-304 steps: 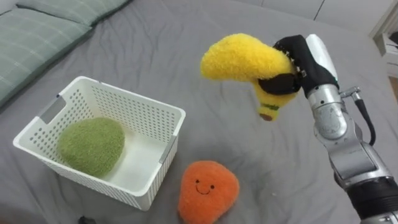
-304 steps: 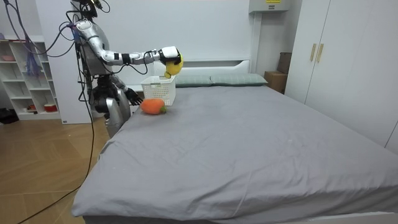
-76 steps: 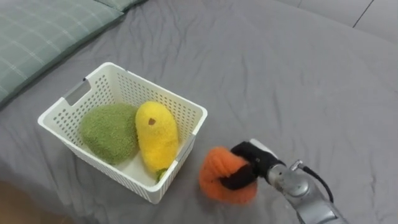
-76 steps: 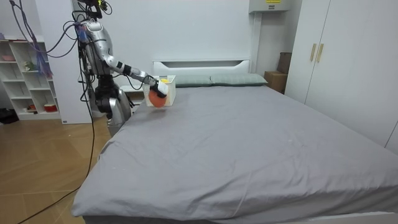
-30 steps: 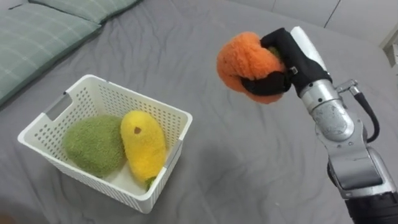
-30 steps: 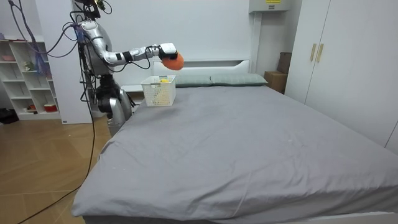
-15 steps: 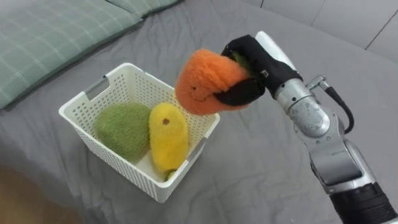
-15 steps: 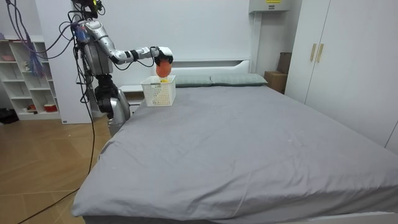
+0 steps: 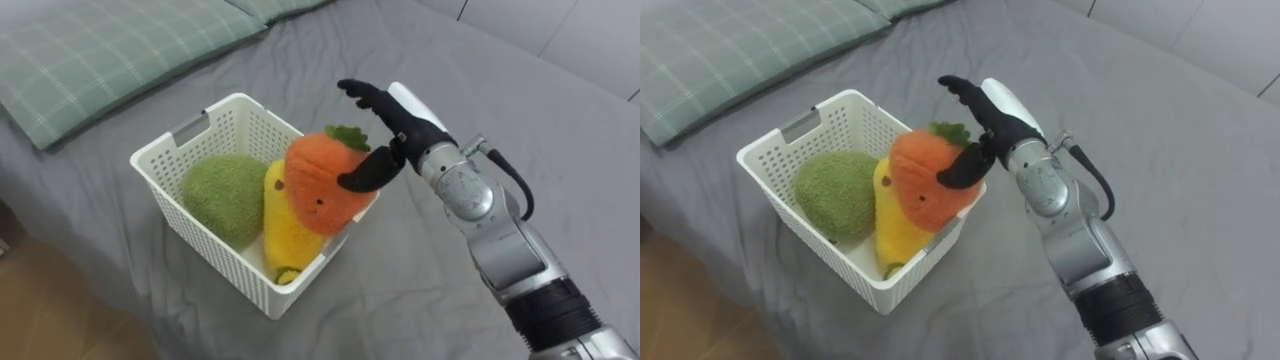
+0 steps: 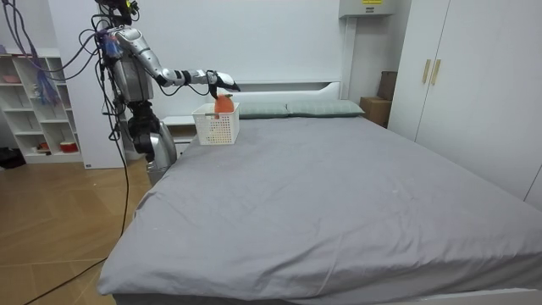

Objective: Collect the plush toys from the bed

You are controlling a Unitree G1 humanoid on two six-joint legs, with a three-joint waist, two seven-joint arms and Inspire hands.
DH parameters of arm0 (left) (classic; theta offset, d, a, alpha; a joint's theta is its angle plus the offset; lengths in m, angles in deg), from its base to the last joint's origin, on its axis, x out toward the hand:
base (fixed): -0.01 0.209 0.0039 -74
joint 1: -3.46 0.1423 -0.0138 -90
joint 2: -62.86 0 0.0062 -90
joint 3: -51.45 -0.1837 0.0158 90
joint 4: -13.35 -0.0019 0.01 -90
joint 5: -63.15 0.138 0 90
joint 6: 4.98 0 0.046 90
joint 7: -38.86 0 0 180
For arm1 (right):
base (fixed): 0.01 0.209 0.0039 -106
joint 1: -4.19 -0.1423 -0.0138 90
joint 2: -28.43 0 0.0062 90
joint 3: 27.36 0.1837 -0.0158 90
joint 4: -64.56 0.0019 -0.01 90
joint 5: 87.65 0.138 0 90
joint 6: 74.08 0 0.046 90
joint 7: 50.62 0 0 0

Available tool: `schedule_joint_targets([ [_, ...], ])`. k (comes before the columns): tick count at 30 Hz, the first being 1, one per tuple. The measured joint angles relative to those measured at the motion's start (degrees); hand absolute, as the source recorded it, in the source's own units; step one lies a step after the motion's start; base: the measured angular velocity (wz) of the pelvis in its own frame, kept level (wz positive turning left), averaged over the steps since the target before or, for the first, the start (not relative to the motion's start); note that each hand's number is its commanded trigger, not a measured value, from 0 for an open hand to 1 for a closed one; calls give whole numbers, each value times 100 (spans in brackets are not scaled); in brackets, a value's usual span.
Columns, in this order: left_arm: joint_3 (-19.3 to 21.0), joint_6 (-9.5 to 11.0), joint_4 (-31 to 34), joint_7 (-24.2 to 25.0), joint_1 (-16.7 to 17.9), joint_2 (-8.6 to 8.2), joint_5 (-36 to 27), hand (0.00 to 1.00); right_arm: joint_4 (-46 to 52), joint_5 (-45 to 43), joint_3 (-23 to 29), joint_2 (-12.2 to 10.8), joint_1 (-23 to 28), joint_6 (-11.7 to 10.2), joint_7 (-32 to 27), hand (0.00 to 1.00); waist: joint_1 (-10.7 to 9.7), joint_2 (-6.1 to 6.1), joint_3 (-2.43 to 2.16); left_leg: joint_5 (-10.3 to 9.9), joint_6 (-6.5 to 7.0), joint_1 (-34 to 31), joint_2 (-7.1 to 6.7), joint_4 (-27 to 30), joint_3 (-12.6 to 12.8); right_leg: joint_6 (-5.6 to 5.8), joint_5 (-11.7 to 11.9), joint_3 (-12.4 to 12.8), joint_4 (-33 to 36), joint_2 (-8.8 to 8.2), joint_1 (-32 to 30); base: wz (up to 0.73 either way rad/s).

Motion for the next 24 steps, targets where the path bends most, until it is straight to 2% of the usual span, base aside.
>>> schedule_joint_targets([
  [5, -4, -52, 2, 63, -82, -6, -5, 0, -88, 74, -38, -1, 2, -1, 5, 0, -25, -6, -7, 1, -1, 6, 0, 4, 1, 0, 0, 17, 0, 3, 2, 0],
  [6, -6, -52, 2, 71, -96, -9, -7, 0, -132, 94, -41, -1, 2, 0, 10, 0, -27, -27, -21, 2, -1, 7, -1, 4, 1, 0, 0, 16, 0, 3, 3, 0],
  [13, -6, -52, 2, 77, -221, -29, -13, 0, -241, 175, -46, 0, 16, 11, 65, 0, -31, -33, -26, 3, -1, 14, 0, 5, 6, 0, 0, 24, 0, 3, 4, 0],
  [24, 4, -52, -3, 293, -227, -4, -9, 0, -241, 167, -48, 0, 44, 10, 96, 0, -25, -26, -24, 3, -1, 8, 1, 17, 6, 0, 0, 29, 1, 3, 0, 0],
])
